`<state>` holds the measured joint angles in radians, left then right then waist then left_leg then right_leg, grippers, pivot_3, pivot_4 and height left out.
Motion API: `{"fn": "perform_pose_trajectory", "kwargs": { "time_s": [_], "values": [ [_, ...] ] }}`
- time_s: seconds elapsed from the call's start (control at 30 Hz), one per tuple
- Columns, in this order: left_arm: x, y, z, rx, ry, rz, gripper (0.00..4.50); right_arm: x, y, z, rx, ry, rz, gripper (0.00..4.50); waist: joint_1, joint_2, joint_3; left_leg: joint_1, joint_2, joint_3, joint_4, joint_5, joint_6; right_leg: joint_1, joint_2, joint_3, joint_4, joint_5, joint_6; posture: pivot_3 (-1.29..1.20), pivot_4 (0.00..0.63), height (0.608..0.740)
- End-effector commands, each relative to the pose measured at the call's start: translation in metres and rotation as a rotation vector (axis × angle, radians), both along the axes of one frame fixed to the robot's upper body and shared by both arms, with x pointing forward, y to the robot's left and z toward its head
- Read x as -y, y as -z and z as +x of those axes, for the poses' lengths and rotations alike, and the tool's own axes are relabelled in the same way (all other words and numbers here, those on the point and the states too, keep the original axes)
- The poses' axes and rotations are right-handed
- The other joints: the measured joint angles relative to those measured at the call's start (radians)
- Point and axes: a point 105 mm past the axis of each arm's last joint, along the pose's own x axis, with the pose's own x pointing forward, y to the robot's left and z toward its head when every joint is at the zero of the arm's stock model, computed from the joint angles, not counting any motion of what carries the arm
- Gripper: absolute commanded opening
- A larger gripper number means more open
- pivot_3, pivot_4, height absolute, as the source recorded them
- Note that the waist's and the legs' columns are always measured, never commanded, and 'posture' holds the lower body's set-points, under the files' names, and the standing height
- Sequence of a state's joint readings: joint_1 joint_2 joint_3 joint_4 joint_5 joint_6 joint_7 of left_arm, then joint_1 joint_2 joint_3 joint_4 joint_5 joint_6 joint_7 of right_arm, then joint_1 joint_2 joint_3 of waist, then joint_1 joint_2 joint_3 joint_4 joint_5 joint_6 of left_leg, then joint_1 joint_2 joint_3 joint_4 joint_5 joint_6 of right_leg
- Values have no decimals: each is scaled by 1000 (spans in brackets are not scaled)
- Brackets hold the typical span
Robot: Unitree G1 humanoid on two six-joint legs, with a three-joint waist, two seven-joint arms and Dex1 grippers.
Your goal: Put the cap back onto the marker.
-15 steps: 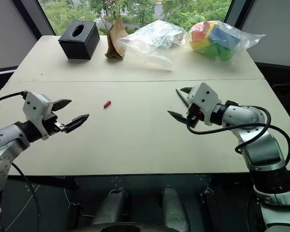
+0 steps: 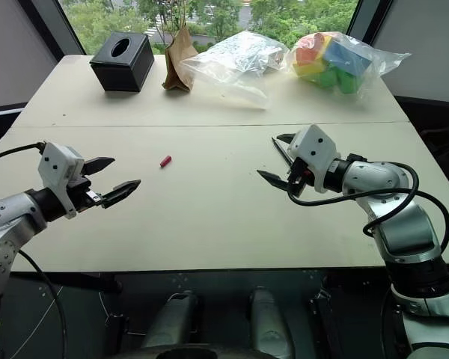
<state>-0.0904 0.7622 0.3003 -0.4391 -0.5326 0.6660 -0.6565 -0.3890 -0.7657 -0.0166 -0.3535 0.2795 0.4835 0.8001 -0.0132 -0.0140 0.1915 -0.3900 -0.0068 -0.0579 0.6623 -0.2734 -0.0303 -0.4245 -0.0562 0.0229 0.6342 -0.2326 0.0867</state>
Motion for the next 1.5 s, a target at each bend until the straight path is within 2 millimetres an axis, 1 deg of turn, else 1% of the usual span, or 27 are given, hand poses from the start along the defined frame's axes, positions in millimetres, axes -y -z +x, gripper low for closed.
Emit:
{"fn": "perform_pose_trajectory", "kwargs": {
  "time_s": [0.03, 0.3, 0.43, 0.53, 0.6, 0.73, 0.83, 1.0, 1.2, 1.5],
  "values": [
    [6, -12, -3, 48, 25, 22, 4462, -5, -16, -4, 69, -24, 4, 4500, 0, 0, 0, 0, 0, 0, 0, 0, 0, 0, 0, 0, 0, 0, 0, 0, 150, 740],
    [6, -8, -5, 37, 25, 21, 4462, -6, -16, -5, 69, -26, 5, 4500, 0, 0, 0, 0, 0, 0, 0, 0, 0, 0, 0, 0, 0, 0, 0, 0, 150, 740],
    [1, 2, -2, 17, 2, 17, 4462, -8, -15, -5, 71, -27, 8, 4500, 0, 0, 0, 0, 0, 0, 0, 0, 0, 0, 0, 0, 0, 0, -1, 0, 150, 740],
    [-3, 14, 10, 6, -42, 9, 4462, -11, -14, -5, 72, -29, 15, 4500, 2, 0, 0, 0, 0, 0, 0, 0, 0, 0, 0, 0, 0, 0, -1, 0, 150, 740],
    [-7, 27, 21, 0, -85, 13, 4462, -13, -13, -6, 72, -30, 18, 4500, 2, 0, 0, 0, 0, 0, 0, 0, 0, 0, 0, 0, 0, 0, 0, 0, 150, 740],
    [-5, 42, 33, -8, -103, 14, 4462, -15, -12, -7, 73, -28, 28, 4500, 1, -1, 0, 0, -1, 0, 0, 0, 0, 0, 0, 0, 0, 1, 2, 0, 150, 740],
    [0, 54, 46, -17, -108, 27, 4462, -16, -9, -9, 68, -22, 30, 4500, 3, 0, 0, 0, -1, 0, 0, 0, 0, 0, 0, 0, 0, 1, 2, 0, 150, 740],
    [13, 60, 62, 1, -83, 74, 4462, -17, -8, -12, 60, -24, 27, 4500, 2, -1, 0, 0, -1, 0, 0, 0, 0, 0, 0, 0, 0, 2, 3, 0, 150, 740],
    [24, 65, 80, 15, -89, 90, 4462, -16, -9, -12, 63, -24, 15, 4500, 2, -1, 0, 0, -1, 0, 0, 0, 0, 0, 0, 0, 0, 2, 3, 0, 150, 740],
    [36, 78, 99, -19, -103, 15, 4462, -14, -13, -11, 73, -25, -5, 4500, 6, 0, 0, 0, -2, 0, 1, 0, 0, 0, -1, 0, 0, 3, 6, 0, 150, 740]
  ]
}}
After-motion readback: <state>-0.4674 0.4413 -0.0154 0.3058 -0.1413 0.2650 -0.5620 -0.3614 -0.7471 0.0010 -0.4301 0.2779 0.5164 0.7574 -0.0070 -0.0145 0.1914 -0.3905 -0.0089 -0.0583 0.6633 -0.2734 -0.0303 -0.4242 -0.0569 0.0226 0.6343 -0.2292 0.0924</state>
